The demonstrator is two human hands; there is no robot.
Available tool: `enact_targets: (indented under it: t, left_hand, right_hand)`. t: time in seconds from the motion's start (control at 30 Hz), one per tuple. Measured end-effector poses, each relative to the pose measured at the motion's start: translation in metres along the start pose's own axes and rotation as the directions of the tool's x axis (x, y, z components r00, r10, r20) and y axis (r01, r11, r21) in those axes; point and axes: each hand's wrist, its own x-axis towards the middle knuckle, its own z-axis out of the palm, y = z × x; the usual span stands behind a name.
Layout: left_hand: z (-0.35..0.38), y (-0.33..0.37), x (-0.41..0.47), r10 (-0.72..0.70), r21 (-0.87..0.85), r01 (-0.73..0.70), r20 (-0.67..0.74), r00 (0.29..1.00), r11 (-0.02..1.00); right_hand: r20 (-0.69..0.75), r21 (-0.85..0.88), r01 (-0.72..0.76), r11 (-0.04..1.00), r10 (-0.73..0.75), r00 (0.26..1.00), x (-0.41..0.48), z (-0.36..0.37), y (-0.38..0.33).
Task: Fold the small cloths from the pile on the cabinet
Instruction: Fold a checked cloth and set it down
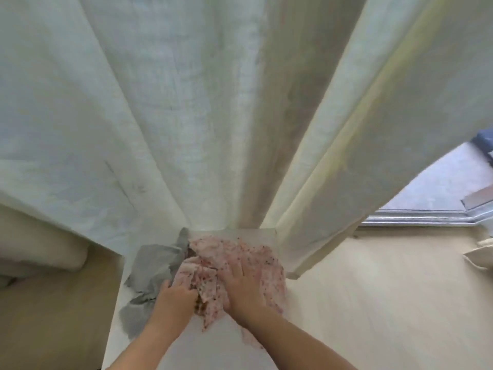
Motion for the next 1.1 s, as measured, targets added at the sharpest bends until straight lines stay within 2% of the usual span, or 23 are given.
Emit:
enact_targets:
  t: [0.1, 0.17, 0.23, 0.33, 0.4, 0.5, 0.53, 0.6, 0.73, 0.8, 0.87, 0.93, 1.03, 1.1]
  left_hand:
    - [0.04, -0.012, 0.021, 0.1, 0.04, -0.098, -0.041, 0.994, 0.994]
    - [0.062, -0.015, 0.027, 0.159, 0.048, -0.152, -0.185, 0.97, 0.987]
    - [0.085, -0.021, 0.032, 0.195, 0.056, -0.188, -0.366, 0.91, 0.981]
    - [0.1, -0.026, 0.039, 0.184, -0.014, -0.235, -0.574, 0.798, 0.972]
    - [0.096, -0.027, 0.049, 0.06, -0.189, -0.251, -0.674, 0.736, 0.949]
    - [0.081, -0.03, 0.069, -0.2, -0.447, -0.186, -0.683, 0.702, 0.875]
    - [0.077, -0.031, 0.077, -0.222, -0.47, -0.188, -0.686, 0.693, 0.862]
    - [0.073, -0.032, 0.094, -0.174, -0.423, -0.231, -0.725, 0.666, 0.877]
    - [0.064, -0.028, 0.115, -0.157, -0.403, -0.317, -0.795, 0.586, 0.858]
    - [0.06, -0.029, 0.119, -0.23, -0.487, -0.374, -0.799, 0.556, 0.789]
    - [0.057, -0.031, 0.119, -0.332, -0.584, -0.453, -0.787, 0.521, 0.674]
    - [0.057, -0.035, 0.119, -0.4, -0.611, -0.524, -0.789, 0.467, 0.593]
    - [0.056, -0.033, 0.116, -0.443, -0.593, -0.561, -0.805, 0.395, 0.578]
    - [0.053, -0.027, 0.113, -0.462, -0.599, -0.561, -0.8, 0.384, 0.571]
  right_hand:
    - [-0.141, 0.005, 0.097, 0.995, -0.095, 0.985, 0.041, 0.036, 0.0]
    - [-0.292, 0.074, 0.194, 0.978, -0.165, 0.942, 0.064, 0.057, 0.013]
    - [-0.481, 0.202, 0.251, 0.947, -0.128, 0.867, 0.082, 0.07, 0.028]
    - [-0.583, 0.321, 0.295, 0.9, -0.057, 0.811, 0.093, 0.071, 0.046]
    - [-0.583, 0.424, 0.296, 0.856, 0.007, 0.813, 0.099, 0.069, 0.055]
    - [-0.529, 0.473, 0.299, 0.829, -0.004, 0.849, 0.107, 0.058, 0.068]
    - [-0.519, 0.462, 0.317, 0.828, -0.038, 0.854, 0.11, 0.053, 0.07]
    - [-0.514, 0.434, 0.352, 0.829, -0.094, 0.853, 0.114, 0.047, 0.071]
    - [-0.544, 0.422, 0.403, 0.812, -0.129, 0.829, 0.122, 0.04, 0.075]
    - [-0.561, 0.433, 0.421, 0.797, -0.127, 0.818, 0.126, 0.037, 0.082]
    - [-0.573, 0.444, 0.438, 0.782, -0.129, 0.81, 0.129, 0.033, 0.087]
    - [-0.588, 0.435, 0.465, 0.771, -0.147, 0.795, 0.13, 0.031, 0.09]
    - [-0.642, 0.321, 0.489, 0.811, -0.194, 0.742, 0.124, 0.031, 0.092]
    - [-0.695, 0.212, 0.51, 0.834, -0.238, 0.679, 0.118, 0.028, 0.094]
